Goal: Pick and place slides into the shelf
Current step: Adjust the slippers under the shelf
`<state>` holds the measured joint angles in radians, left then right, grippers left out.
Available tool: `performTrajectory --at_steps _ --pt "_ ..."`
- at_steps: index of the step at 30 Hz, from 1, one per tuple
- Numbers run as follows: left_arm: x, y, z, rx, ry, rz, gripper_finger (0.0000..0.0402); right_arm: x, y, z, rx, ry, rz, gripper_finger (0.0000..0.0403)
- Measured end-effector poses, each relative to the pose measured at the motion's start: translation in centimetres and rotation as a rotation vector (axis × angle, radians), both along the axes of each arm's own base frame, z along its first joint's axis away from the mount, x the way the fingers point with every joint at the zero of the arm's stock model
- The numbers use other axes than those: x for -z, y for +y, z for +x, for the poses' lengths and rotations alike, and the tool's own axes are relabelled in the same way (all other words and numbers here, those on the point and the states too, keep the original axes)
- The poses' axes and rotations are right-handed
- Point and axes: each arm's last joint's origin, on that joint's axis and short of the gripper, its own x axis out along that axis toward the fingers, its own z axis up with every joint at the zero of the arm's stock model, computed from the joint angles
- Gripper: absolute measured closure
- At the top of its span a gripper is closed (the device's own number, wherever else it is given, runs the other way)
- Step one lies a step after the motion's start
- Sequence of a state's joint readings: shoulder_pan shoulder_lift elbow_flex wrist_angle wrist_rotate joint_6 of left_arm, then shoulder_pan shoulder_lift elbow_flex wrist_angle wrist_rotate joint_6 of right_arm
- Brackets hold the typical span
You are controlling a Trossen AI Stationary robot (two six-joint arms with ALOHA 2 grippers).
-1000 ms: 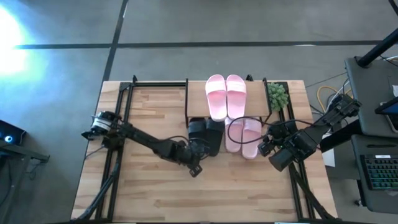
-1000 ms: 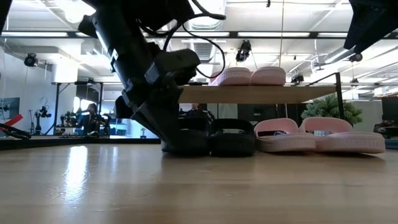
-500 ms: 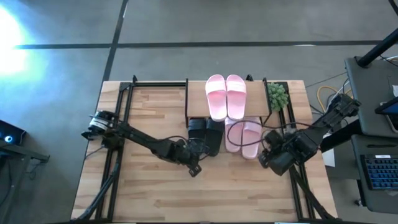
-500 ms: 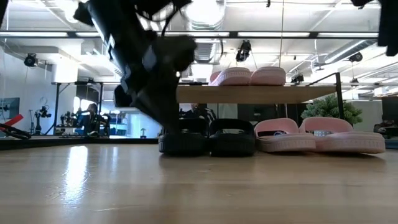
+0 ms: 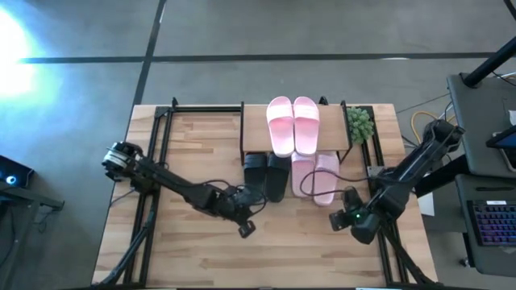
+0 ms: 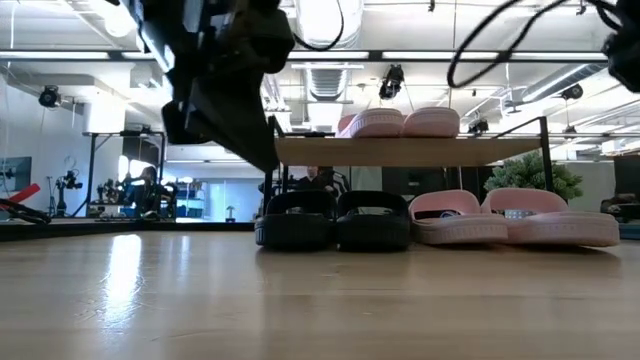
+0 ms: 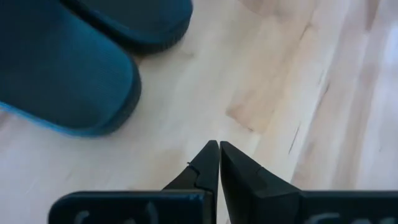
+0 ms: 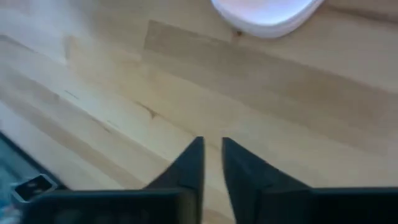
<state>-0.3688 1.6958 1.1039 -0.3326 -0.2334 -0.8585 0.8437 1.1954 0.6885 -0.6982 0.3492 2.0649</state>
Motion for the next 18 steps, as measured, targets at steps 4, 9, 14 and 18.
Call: performTrajectory --at_steps 4,9,14,18 --pt "0.3 -0.4 -0.3 0.008 0.008 -0.004 0.0402 1.3 -0.4 -0.2 0.068 -0.034 -0.002 0.039" --pt "1.2 -0.2 -0.8 -0.003 0.037 -0.003 0.0402 2.4 -1.2 -0.4 0.124 -0.011 -0.014 0.0392" --pt "2.0 0.0 -1.2 -0.006 0.058 0.003 0.0402 3.4 -1.8 -0.4 0.167 -0.01 -0.003 0.0392" --pt "2.2 0.1 -1.3 -0.006 0.063 0.006 0.0402 3.9 -2.0 0.0 0.152 -0.042 0.021 0.0392"
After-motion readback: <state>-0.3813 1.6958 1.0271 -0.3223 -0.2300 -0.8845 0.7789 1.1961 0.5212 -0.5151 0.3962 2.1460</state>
